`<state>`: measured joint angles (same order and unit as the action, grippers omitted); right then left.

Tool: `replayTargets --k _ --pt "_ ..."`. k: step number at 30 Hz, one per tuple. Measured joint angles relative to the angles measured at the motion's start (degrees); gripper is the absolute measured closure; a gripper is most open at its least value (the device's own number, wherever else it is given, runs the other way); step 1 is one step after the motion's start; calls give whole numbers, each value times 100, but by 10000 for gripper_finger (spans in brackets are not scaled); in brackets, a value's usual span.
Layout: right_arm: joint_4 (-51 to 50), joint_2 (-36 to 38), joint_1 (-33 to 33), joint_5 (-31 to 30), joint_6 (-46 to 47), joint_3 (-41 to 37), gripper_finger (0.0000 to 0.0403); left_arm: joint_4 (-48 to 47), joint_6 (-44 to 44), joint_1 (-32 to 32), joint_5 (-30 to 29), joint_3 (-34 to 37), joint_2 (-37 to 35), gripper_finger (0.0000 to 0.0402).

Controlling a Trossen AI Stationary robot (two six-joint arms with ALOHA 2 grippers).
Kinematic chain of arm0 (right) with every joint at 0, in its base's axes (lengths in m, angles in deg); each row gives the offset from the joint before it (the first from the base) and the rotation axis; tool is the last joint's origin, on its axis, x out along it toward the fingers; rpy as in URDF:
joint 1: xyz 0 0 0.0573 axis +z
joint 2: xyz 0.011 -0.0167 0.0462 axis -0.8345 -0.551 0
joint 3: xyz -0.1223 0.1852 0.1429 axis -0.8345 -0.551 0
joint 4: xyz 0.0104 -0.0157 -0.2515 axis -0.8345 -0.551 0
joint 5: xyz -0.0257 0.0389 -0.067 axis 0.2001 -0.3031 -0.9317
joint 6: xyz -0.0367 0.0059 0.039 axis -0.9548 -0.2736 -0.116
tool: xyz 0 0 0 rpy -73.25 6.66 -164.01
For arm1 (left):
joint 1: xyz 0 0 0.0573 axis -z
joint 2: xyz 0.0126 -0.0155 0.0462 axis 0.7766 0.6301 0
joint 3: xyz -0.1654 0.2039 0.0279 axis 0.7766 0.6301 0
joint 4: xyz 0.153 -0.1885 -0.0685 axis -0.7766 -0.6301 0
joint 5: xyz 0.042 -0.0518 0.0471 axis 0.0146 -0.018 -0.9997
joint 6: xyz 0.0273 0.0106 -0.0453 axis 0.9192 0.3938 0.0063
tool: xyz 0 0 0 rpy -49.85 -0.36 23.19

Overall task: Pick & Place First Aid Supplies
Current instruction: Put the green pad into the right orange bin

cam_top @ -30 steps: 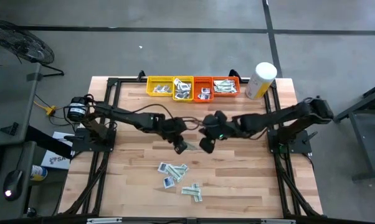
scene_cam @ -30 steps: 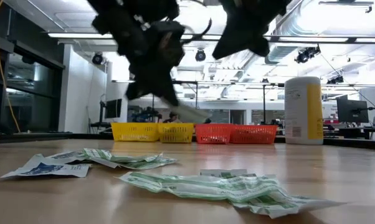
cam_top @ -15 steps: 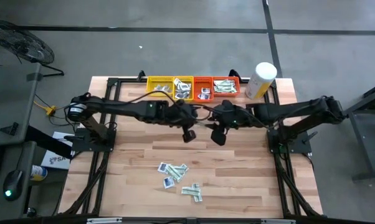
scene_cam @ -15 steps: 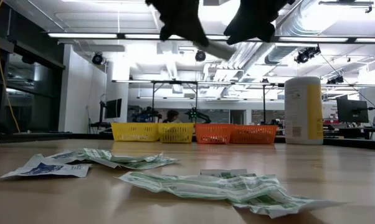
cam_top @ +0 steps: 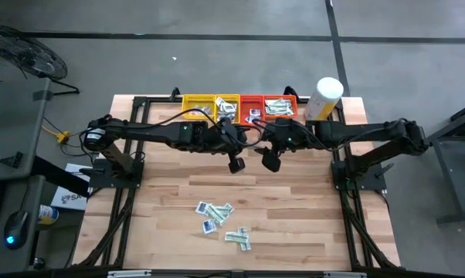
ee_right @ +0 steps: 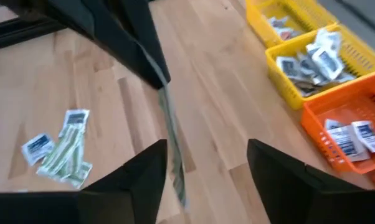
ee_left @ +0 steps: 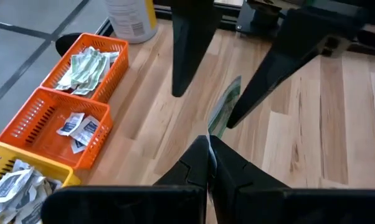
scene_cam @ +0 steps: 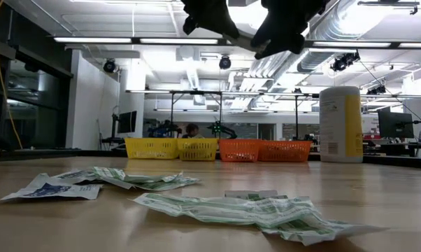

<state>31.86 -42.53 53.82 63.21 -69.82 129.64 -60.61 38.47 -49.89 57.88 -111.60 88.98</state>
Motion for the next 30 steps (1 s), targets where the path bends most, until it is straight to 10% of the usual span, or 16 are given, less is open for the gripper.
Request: replayTargets --k 12,30 --pt "55 -2 -385 1151 -444 0 391 8 -62 0 -42 0 -3 401" --pt "143 -2 -814 1583 -515 0 402 465 -40 -53 -403 0 -7 373"
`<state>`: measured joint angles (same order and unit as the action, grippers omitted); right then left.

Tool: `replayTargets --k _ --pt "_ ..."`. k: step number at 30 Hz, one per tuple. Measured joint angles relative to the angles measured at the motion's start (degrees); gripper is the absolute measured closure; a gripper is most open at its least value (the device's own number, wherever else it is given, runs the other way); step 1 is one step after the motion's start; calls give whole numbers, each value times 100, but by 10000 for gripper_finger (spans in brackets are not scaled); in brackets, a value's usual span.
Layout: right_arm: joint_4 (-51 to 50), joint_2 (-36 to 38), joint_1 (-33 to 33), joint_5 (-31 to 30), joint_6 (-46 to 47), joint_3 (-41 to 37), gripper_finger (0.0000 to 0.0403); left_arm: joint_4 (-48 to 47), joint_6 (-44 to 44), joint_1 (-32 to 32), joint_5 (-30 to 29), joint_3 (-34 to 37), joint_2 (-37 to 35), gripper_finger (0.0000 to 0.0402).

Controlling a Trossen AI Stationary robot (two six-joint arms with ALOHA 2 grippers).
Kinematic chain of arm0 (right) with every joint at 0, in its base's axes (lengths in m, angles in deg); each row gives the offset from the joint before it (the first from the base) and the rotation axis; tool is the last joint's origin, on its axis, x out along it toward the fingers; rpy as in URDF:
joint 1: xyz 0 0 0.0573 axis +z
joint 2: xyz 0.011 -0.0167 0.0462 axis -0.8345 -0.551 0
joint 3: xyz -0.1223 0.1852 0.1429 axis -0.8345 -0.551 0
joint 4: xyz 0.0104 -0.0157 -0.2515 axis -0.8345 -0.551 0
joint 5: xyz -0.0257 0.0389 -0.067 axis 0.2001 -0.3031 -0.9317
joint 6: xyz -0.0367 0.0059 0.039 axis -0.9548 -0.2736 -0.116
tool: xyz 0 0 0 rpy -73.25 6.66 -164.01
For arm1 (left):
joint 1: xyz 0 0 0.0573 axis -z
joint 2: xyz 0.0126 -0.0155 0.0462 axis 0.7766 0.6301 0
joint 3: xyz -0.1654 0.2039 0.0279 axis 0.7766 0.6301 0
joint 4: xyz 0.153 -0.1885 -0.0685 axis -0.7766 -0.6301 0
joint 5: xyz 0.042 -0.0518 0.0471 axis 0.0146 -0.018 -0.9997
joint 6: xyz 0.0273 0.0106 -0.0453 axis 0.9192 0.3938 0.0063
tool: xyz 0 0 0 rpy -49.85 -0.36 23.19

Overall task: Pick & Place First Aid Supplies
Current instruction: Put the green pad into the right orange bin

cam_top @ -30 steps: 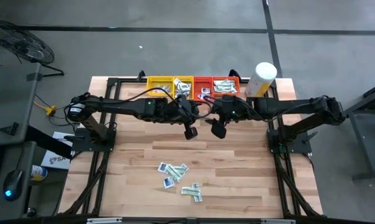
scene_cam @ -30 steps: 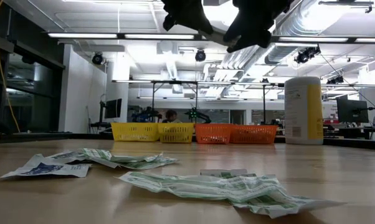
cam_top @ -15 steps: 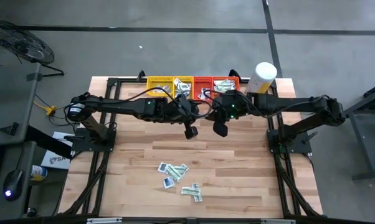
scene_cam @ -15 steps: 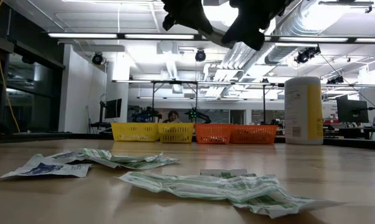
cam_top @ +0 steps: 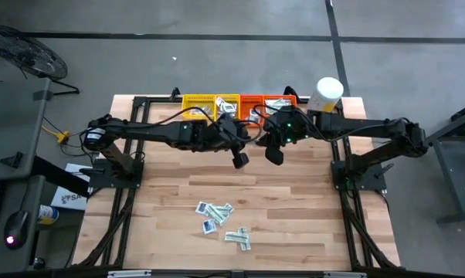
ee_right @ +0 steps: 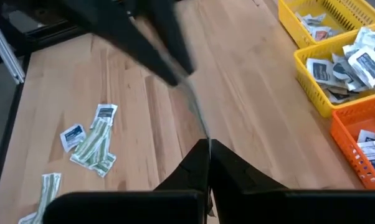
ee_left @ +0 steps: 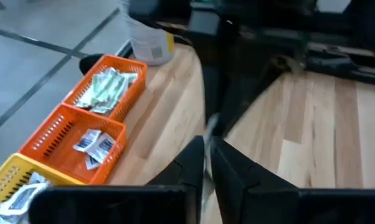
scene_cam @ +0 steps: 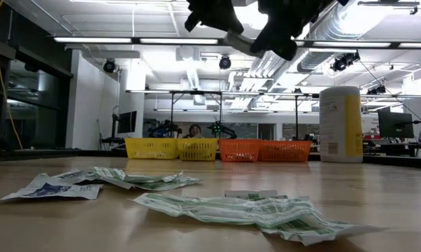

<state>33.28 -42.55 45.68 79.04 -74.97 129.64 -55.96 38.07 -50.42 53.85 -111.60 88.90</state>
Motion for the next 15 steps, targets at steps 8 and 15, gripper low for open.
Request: replayTargets --k 8,15 --pt "-613 0 -386 -41 -143 0 402 95 178 -306 -240 0 -1 291" --pt "-1460 -1 -1002 -708 -198 0 403 -700 235 -775 -565 3 -192 247"
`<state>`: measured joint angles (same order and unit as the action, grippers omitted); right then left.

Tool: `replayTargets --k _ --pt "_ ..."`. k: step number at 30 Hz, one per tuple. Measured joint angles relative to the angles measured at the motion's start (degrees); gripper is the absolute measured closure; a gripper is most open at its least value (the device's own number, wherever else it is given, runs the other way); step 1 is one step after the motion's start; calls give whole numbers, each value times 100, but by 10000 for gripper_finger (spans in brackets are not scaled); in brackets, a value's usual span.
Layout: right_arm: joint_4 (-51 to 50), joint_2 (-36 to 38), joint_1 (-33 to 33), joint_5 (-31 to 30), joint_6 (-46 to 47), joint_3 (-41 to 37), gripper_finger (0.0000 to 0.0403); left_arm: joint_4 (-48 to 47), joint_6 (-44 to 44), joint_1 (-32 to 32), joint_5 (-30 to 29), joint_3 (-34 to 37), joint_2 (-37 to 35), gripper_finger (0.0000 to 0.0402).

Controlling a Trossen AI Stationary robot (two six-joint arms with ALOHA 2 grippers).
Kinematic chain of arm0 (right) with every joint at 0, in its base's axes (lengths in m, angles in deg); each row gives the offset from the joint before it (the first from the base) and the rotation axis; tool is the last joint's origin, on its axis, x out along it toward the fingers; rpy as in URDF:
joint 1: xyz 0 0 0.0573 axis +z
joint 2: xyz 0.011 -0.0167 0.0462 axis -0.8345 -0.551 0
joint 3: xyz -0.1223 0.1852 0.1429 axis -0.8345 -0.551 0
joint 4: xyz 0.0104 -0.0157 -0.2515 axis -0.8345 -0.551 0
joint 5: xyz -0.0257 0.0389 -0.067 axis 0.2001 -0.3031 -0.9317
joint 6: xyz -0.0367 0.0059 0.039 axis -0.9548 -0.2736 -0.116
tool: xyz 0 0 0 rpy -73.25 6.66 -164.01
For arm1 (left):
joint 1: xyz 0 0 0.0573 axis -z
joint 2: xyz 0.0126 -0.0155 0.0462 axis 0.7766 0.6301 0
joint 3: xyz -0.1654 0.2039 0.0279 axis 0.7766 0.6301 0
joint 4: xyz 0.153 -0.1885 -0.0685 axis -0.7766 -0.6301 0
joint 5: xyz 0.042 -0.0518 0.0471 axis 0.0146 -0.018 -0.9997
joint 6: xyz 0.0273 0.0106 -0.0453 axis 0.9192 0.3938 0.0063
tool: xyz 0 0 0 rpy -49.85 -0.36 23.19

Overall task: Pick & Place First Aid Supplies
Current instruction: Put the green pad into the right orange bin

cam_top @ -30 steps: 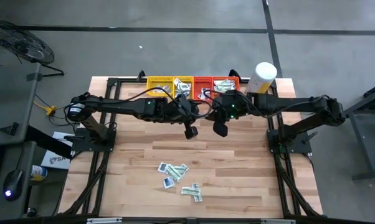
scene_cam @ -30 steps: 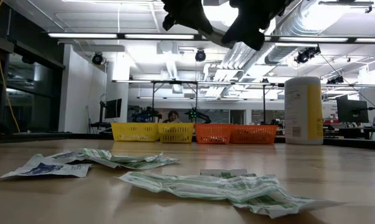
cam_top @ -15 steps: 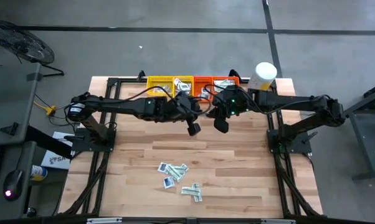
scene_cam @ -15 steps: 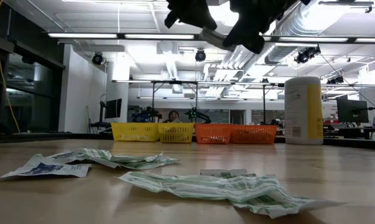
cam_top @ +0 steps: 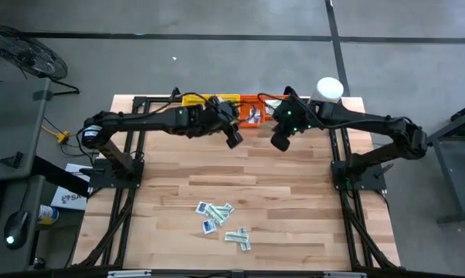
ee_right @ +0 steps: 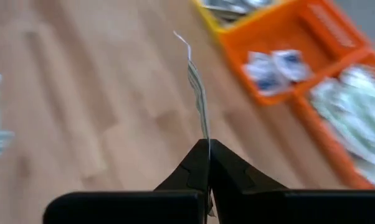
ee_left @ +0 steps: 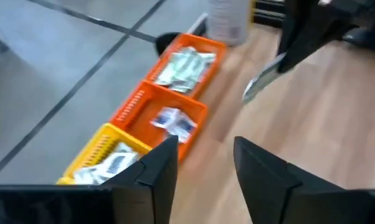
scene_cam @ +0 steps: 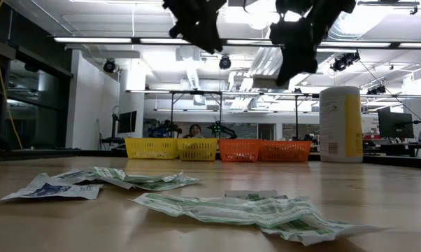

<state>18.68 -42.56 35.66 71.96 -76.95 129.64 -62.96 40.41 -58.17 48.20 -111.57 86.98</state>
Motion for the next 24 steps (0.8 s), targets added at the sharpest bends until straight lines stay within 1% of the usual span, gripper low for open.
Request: replayTargets --k 4,7,9,10,13,14,17,21,24 --pt "-147 -30 -438 -317 -255 0 403 -9 122 -336 13 191 -22 245" --pt "-164 -65 -789 -385 -489 0 403 167 190 -639 348 474 -20 245" --pt "-164 -118 -1046 -399 -578 0 403 581 240 -850 581 722 -20 245" --pt "-164 -163 -1190 -393 -532 0 403 743 256 -969 796 840 -43 245" --pt "-148 -342 -1589 -388 119 0 403 1349 375 -1350 1652 1043 -88 245" --pt "-122 -390 -1679 -501 313 0 403 1467 418 -1471 1916 1075 -119 245" --pt "129 -548 -1821 -1096 974 0 403 1823 624 -1760 2602 1088 -151 245" --pt "685 -740 -1861 -1283 1731 0 403 2171 733 -2097 3339 1088 -149 245" --pt "949 -968 -1790 -1612 2274 0 403 2373 843 -2373 3777 1088 -149 245"
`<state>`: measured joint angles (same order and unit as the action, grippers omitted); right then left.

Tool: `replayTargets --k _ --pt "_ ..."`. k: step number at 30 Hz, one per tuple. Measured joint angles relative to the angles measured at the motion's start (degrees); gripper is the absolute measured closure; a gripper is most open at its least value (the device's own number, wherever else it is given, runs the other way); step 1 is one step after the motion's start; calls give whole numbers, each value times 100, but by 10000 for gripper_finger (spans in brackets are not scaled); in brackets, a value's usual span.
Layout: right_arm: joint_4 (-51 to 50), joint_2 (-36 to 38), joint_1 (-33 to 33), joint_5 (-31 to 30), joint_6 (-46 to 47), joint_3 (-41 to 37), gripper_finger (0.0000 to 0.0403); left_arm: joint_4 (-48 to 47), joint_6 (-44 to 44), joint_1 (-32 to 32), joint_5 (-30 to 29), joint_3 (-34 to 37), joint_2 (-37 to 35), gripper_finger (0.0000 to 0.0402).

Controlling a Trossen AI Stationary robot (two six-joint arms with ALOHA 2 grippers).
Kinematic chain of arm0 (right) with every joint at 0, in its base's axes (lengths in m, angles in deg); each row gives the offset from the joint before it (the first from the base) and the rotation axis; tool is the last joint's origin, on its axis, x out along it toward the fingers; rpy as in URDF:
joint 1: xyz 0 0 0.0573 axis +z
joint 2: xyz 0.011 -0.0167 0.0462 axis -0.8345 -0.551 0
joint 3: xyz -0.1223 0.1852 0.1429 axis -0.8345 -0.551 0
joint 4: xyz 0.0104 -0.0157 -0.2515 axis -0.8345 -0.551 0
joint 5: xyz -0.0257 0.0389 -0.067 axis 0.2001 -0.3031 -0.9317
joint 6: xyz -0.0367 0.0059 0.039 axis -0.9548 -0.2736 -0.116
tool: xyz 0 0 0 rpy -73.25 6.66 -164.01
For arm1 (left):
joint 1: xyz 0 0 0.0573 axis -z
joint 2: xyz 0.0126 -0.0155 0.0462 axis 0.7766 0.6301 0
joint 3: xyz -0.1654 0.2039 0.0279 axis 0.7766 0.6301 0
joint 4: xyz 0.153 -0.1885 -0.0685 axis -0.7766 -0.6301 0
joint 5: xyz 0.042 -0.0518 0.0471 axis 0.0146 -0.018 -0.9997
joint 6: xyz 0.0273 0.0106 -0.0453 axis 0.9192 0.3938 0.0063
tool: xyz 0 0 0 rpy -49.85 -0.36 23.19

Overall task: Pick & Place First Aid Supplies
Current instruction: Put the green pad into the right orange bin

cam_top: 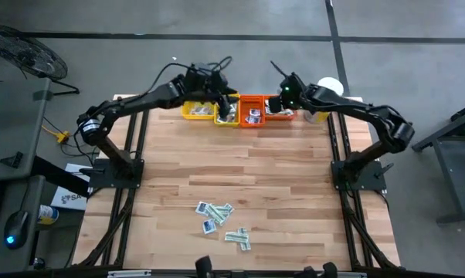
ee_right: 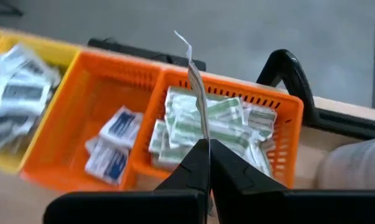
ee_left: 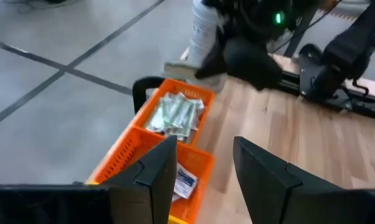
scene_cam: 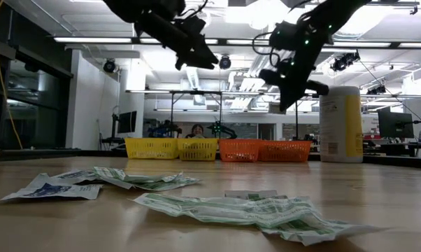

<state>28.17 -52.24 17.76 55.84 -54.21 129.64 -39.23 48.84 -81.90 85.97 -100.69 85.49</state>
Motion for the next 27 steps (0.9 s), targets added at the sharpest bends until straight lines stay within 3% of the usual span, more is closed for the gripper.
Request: replayTargets --k 7,14,27 --pt "302 -662 232 -458 936 -2 403 132 85 -571 1061 0 -4 245" --pt "503 -1182 253 -445 1650 -4 403 51 122 -1006 2119 0 -20 245" --pt "812 -1608 138 -71 2420 -4 403 -114 100 -1551 2908 0 -20 245"
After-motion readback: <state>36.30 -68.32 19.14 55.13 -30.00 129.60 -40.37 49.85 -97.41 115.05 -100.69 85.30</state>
